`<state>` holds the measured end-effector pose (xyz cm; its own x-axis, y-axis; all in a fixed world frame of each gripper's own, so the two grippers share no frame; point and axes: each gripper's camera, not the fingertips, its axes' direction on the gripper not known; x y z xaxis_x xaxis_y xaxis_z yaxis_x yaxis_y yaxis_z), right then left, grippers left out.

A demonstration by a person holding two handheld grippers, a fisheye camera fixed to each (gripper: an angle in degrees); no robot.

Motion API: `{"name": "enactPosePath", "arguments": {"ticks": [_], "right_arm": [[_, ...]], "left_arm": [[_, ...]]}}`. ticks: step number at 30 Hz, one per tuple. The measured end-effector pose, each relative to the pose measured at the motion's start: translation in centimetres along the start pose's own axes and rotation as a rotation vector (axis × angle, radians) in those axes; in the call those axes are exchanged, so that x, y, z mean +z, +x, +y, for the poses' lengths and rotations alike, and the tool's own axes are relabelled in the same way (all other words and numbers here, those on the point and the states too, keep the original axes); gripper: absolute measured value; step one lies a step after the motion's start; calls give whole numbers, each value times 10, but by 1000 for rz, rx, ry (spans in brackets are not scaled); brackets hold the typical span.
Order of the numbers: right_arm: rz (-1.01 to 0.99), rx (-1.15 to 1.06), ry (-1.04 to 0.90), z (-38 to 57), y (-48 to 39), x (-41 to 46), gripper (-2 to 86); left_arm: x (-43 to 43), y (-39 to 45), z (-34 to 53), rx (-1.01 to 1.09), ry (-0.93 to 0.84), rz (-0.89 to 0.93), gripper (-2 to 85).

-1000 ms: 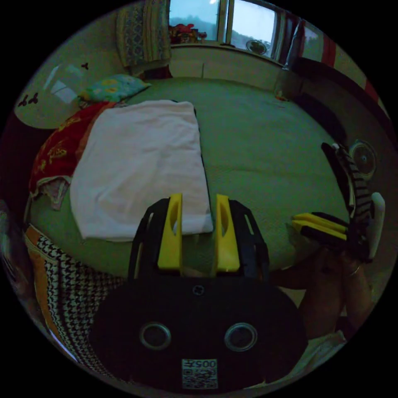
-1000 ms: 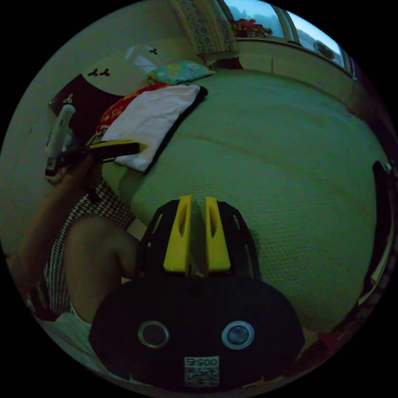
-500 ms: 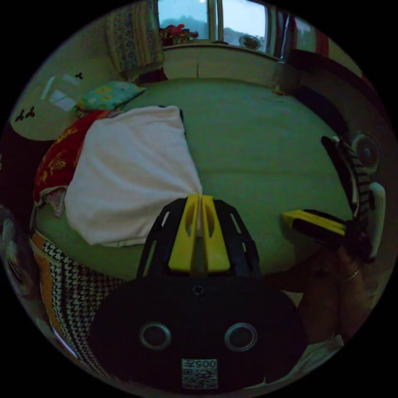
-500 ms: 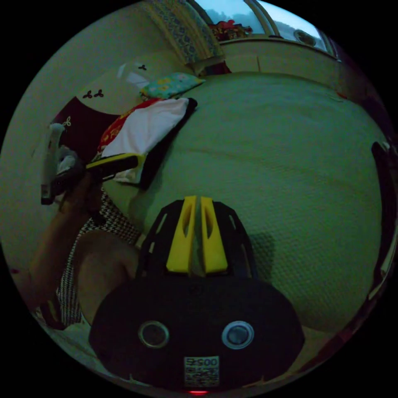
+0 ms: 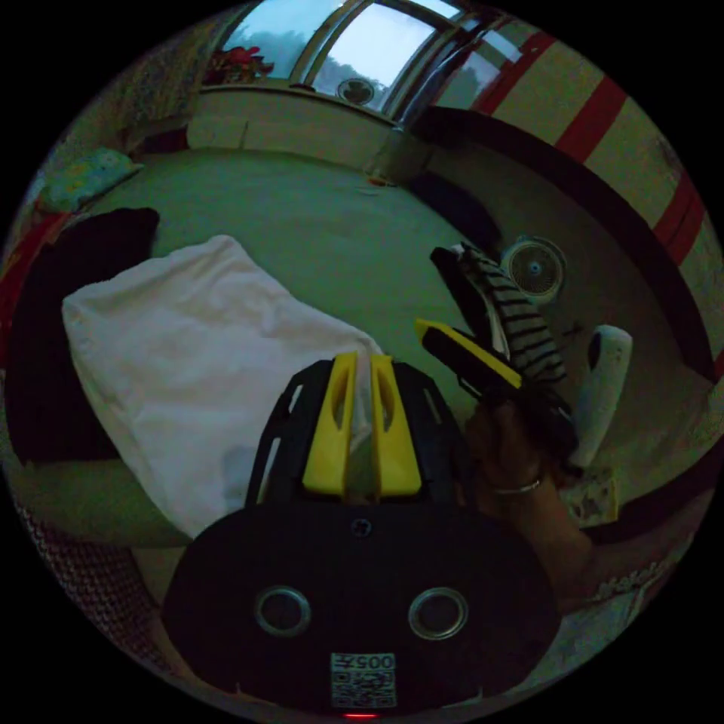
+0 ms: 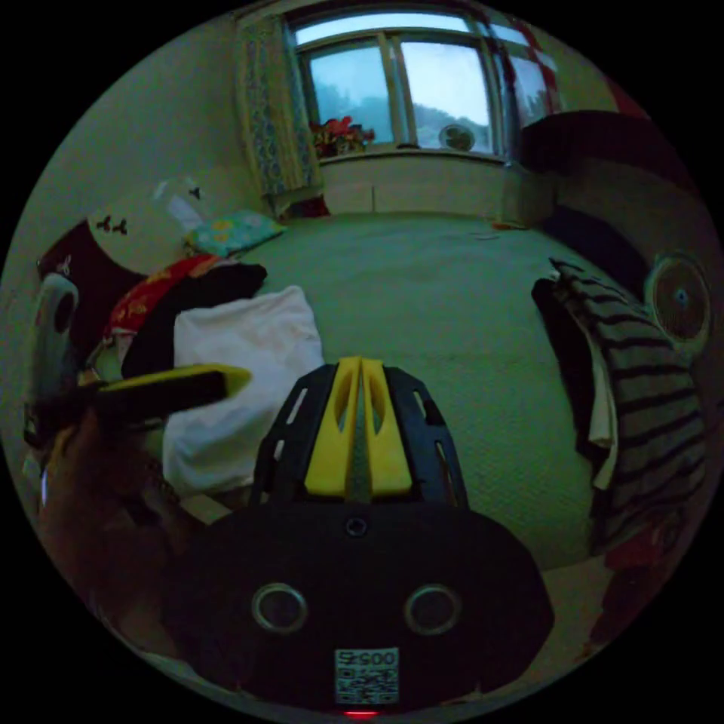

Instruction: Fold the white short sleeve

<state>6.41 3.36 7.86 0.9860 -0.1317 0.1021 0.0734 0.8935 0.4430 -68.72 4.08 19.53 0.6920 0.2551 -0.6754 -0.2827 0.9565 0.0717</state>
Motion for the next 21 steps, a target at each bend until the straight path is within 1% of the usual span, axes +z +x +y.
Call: {"name": "enactPosePath", "arguments": {"ticks": [2, 4, 6, 7, 9, 12, 14, 15, 16, 18, 20, 21], "right_arm": [[-39, -28, -50, -4, -6, 16, 15], [-93, -48, -90, -10, -10, 29, 43], [-135, -63, -146, -20, -17, 42, 73], [-149, -74, -179, -29, -22, 51, 87], [-150, -101, -186, -46, -32, 63, 100], [-150, -178, -168, -82, -52, 88, 108], [-172, -212, -206, -114, -67, 123, 118], [-175, -209, -219, -122, -69, 134, 120], [-190, -189, -237, -137, -70, 155, 124], [-243, -166, -267, -155, -72, 186, 126], [-306, -143, -383, -172, -77, 228, 124], [-304, -154, -422, -174, -80, 238, 123]], "left_arm": [[-27, -20, 3, -21, 63, -79, 59], [-59, -49, 3, -81, 127, -228, 73], [-79, -74, -2, -152, 177, -320, 84], [-90, -91, -8, -205, 194, -363, 93], [-102, -115, -19, -279, 216, -409, 101], [-118, -147, -37, -338, 250, -440, 99], [-124, -160, -41, -348, 258, -465, 94], [-126, -168, -41, -349, 246, -454, 92], [-127, -175, -40, -362, 213, -404, 92], [-134, -182, -39, -374, 210, -368, 95], [-146, -187, -42, -381, 257, -425, 95], [-152, -192, -46, -378, 280, -445, 93]]}}
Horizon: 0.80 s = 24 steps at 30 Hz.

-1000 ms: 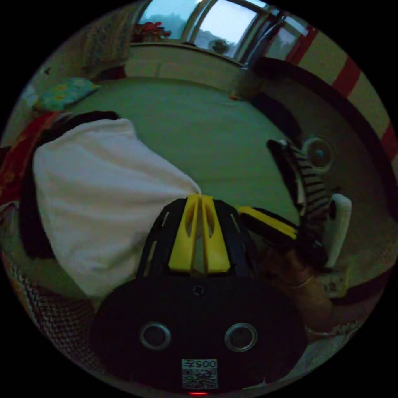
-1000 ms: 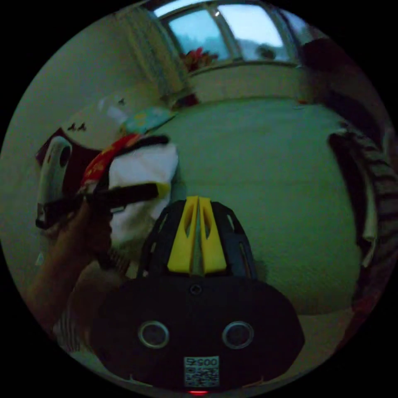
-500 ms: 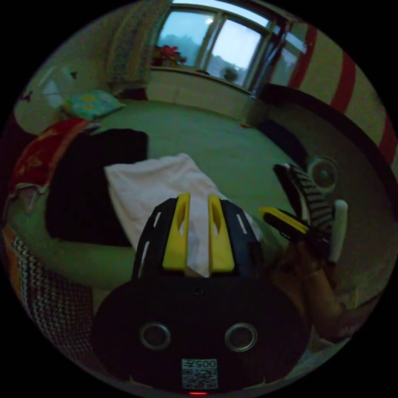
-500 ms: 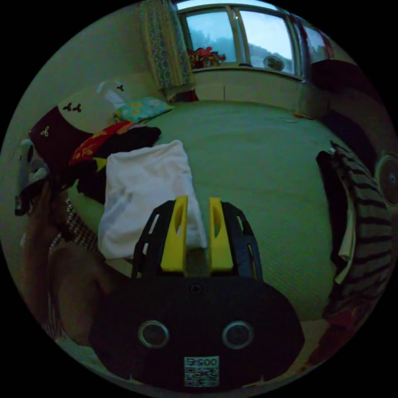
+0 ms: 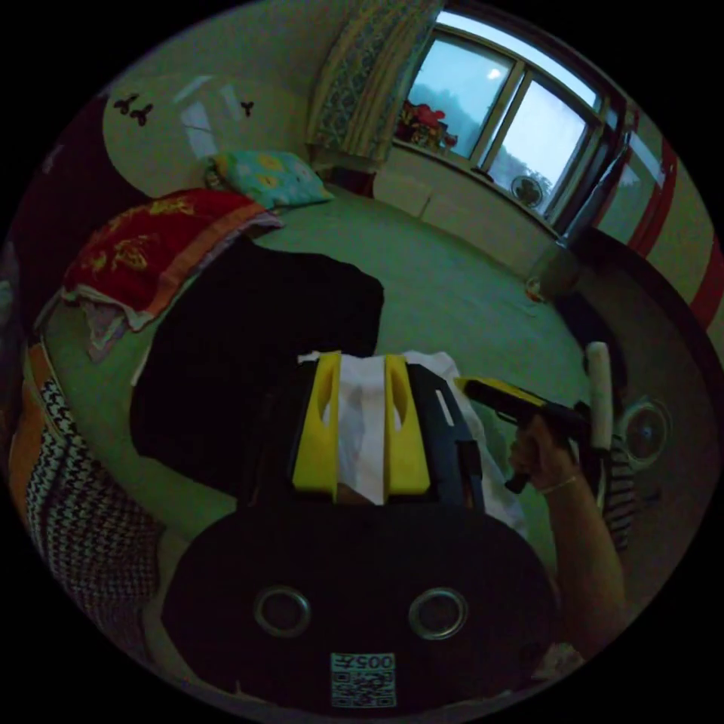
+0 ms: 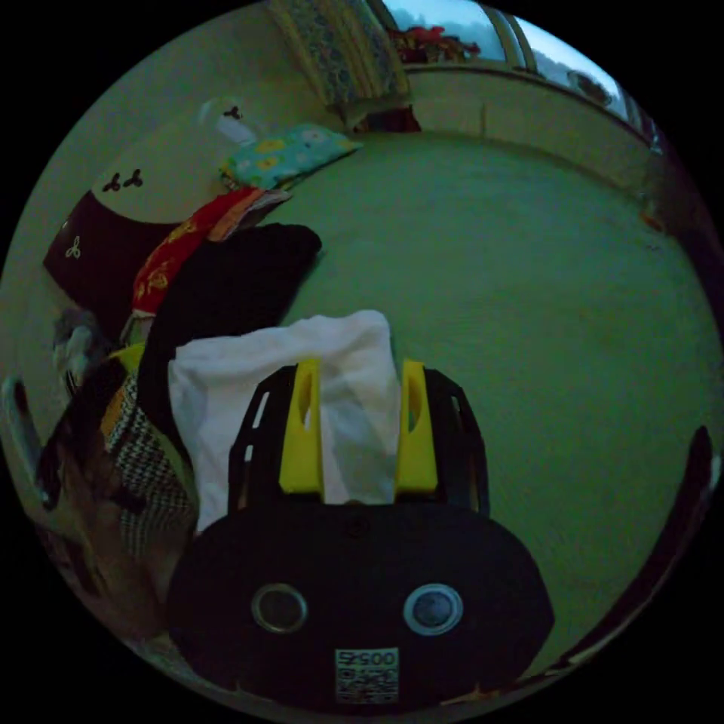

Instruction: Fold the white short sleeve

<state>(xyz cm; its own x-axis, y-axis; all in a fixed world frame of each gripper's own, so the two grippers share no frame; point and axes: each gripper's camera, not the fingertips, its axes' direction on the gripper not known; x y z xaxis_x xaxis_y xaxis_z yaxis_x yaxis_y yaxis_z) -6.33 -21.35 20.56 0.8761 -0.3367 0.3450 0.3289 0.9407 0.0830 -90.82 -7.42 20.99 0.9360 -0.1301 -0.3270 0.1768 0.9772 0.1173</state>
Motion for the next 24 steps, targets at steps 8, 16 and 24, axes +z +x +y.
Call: {"name": "enactPosePath", "arguments": {"ticks": [8, 16, 24], "right_arm": [[123, 36, 152, -55, 14, -26, -3], [53, 119, 70, -71, 36, -53, 90], [10, -166, 60, 17, -54, -35, 142]], "left_arm": [[12, -32, -45, -41, -16, -80, 68], [22, -47, -71, -45, 23, 61, 67], [47, -42, -95, -31, 21, 105, 98]]}}
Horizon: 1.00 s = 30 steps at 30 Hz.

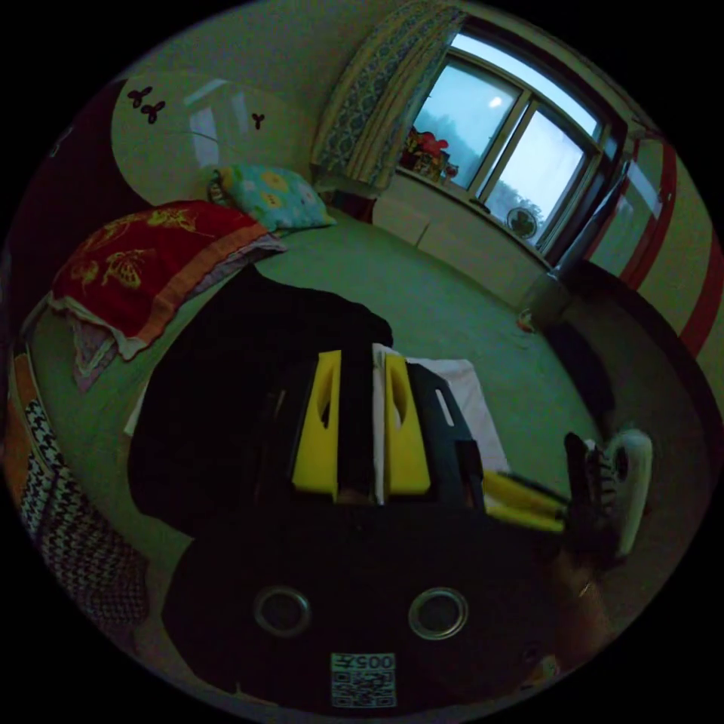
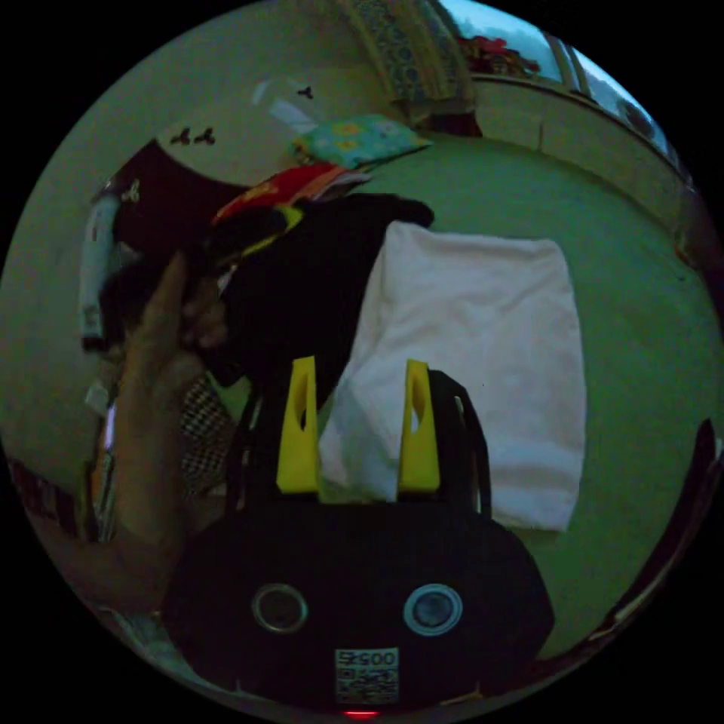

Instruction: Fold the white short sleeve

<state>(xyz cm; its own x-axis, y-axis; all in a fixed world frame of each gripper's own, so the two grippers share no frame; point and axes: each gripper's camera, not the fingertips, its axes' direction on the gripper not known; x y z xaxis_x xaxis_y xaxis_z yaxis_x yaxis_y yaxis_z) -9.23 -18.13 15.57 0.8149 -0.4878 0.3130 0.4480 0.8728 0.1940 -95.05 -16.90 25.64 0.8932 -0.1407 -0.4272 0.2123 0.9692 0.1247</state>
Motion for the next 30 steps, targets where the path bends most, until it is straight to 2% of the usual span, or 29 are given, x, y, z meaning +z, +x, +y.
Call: {"name": "enactPosePath", "arguments": {"ticks": [2, 6, 8, 12, 17, 21, 24, 26, 30], "right_arm": [[186, -66, -41, 0, -13, 15, 137], [279, -70, -115, -6, -1, 27, 94], [237, -43, -54, -11, 15, 5, 26], [191, -13, 10, -20, 43, -28, -4], [-130, 237, 85, -38, 139, -88, -9], [-136, 419, 181, -42, 229, -144, -9], [-14, 528, 214, -35, 298, -186, -9], [8, 591, 193, -22, 342, -207, -9], [92, 649, 118, -3, 379, -211, -8]], "left_arm": [[6, 0, -4, -8, -8, 5, 102], [17, 4, -12, -22, 12, -4, 103], [25, 9, -16, -17, 6, -6, 101], [49, 35, -25, 34, -13, -38, 100], [82, 66, -31, 51, -49, 12, 100], [111, 99, -35, 92, -74, 7, 100], [137, 128, -37, 121, -106, 50, 100], [155, 147, -38, 133, -133, 95, 101], [197, 198, -37, 178, -202, 180, 101]]}}
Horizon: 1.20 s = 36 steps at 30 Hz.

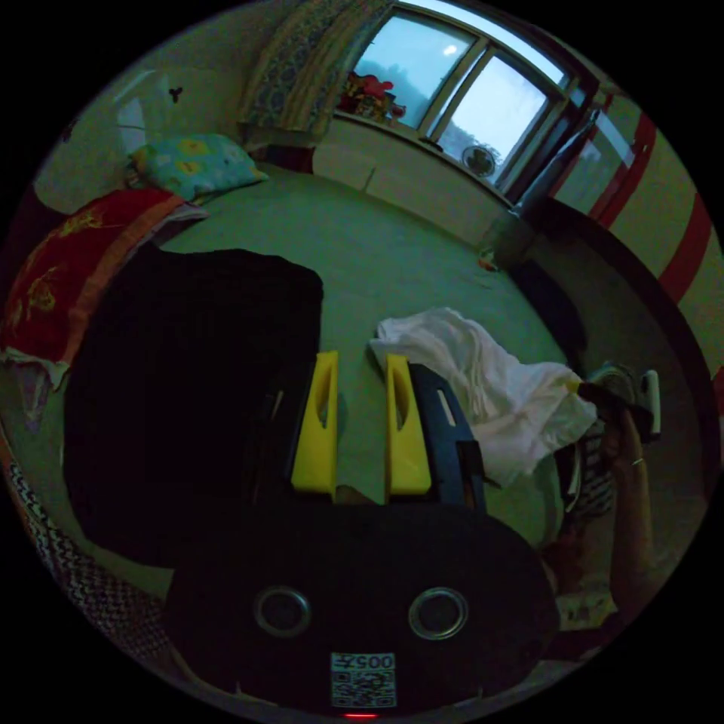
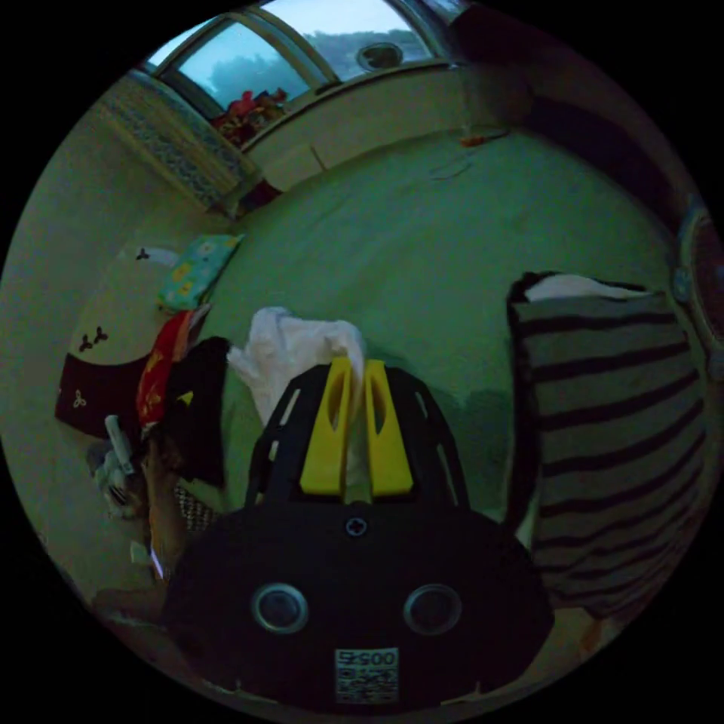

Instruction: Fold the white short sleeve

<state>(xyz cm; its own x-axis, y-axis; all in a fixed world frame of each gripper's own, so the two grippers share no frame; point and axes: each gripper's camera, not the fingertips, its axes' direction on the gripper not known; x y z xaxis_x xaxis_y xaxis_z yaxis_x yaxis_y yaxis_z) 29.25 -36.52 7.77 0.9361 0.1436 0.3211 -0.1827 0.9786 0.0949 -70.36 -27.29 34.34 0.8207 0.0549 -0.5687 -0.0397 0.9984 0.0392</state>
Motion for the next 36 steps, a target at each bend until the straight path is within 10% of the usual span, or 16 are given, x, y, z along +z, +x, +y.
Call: {"name": "enactPosePath", "arguments": {"ticks": [12, 23, 36], "right_arm": [[136, -324, 144, 3, -26, -27, 98], [190, -889, -222, -50, -75, 71, 84], [87, -129, -64, -195, 66, 10, -7]], "left_arm": [[130, 191, -2, 472, -198, 246, 142], [211, 265, 2, 527, -368, 95, 83], [192, 271, 23, 313, -288, -99, 17]]}}
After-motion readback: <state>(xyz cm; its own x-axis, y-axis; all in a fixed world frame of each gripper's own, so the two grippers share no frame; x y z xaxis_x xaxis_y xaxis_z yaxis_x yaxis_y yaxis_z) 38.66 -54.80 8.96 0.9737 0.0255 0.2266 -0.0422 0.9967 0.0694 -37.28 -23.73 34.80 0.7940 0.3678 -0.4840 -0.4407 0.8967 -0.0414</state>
